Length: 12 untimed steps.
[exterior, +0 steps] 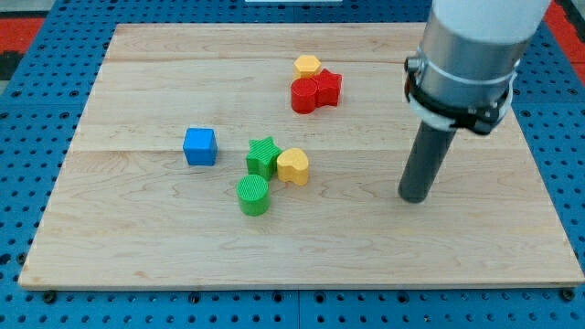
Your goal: Move the green blocks bottom left to the yellow heart
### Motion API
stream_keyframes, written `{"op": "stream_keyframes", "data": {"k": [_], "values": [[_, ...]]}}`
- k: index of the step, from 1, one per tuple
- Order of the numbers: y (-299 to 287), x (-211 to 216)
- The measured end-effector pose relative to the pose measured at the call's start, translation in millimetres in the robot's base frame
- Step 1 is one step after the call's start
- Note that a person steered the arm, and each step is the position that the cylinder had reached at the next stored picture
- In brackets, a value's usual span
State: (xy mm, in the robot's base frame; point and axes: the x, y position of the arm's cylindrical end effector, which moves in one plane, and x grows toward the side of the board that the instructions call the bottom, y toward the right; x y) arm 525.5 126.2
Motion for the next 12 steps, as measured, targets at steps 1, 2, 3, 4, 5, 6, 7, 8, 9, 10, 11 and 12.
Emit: {"op": "stream_keyframes", "data": {"k": [1, 2, 3, 4, 5, 6, 7, 8, 9, 10, 11, 12], "values": [[-43, 16], [-90, 15], [-94, -37], [-89, -68], [-86, -66], [-84, -66], [-81, -63], [-58, -19], [-134, -14], [-155, -48], [-148, -90], [-147, -54]]}}
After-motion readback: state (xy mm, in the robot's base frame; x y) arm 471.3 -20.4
